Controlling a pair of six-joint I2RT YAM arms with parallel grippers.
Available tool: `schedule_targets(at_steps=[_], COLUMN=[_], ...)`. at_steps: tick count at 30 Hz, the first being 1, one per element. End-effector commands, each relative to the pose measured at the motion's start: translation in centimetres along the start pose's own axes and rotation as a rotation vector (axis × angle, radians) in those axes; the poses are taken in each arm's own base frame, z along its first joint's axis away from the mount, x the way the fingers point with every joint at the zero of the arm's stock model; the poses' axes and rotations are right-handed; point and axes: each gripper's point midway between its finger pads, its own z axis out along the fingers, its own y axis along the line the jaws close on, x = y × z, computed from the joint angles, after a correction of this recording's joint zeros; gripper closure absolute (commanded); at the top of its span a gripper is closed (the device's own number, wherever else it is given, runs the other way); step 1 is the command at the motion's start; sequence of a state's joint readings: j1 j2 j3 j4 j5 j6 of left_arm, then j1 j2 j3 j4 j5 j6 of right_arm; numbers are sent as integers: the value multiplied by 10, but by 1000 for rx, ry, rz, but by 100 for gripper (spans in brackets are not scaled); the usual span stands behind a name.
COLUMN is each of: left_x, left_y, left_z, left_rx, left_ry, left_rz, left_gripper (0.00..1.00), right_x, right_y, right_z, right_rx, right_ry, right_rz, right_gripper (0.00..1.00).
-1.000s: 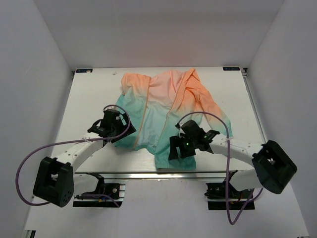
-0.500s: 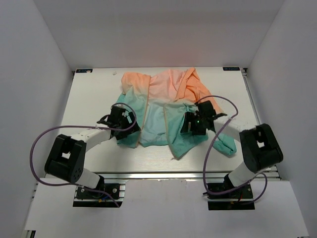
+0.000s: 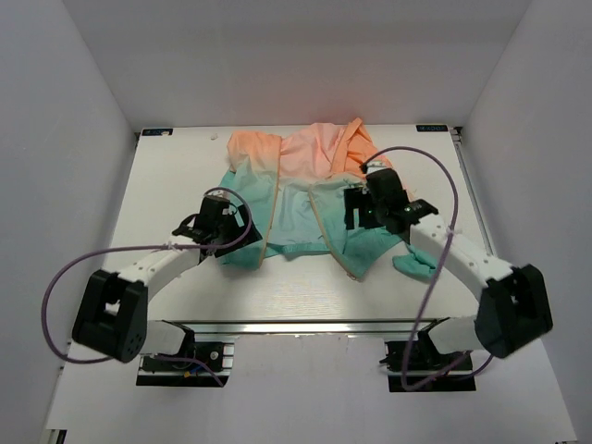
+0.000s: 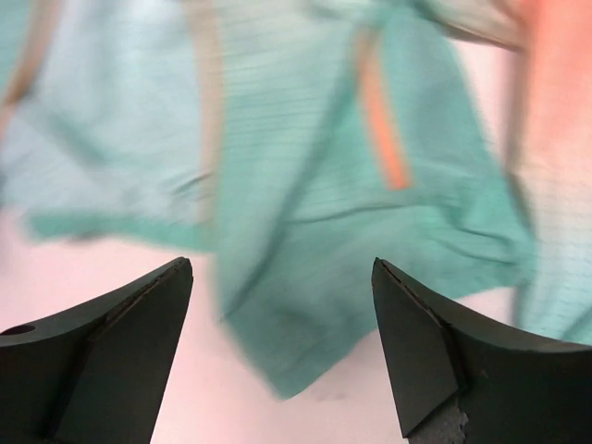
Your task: Zip up the jacket
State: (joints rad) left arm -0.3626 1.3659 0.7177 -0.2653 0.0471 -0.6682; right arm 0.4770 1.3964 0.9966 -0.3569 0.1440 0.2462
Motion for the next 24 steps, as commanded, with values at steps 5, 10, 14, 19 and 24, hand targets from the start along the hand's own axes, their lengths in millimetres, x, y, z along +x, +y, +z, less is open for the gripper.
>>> schedule_targets(at_steps=[5,10,14,19,24], left_x=[7,22,25,25,26], left_y=[4,12,14,12,13], left_z=[-35,-38,-39,-41,-39], left_rx=[3,-14,-14,-14,-21], left_ry=[-31,-10,-6,-5,7], left_rz=[23,-6,-6,-4,2], left_gripper=[2,2,2,2,2], right_x=[69,107,118,128,142], right_y=[42,42,32,28,22], right_z=[-23,-10,2,6,1], right_rx=[-99,-68,-7,14,31], right_ry=[160,268,307,346,409], right_rz=[-207,-257,-288,-282,-284], right_gripper=[17,20,22,34,47])
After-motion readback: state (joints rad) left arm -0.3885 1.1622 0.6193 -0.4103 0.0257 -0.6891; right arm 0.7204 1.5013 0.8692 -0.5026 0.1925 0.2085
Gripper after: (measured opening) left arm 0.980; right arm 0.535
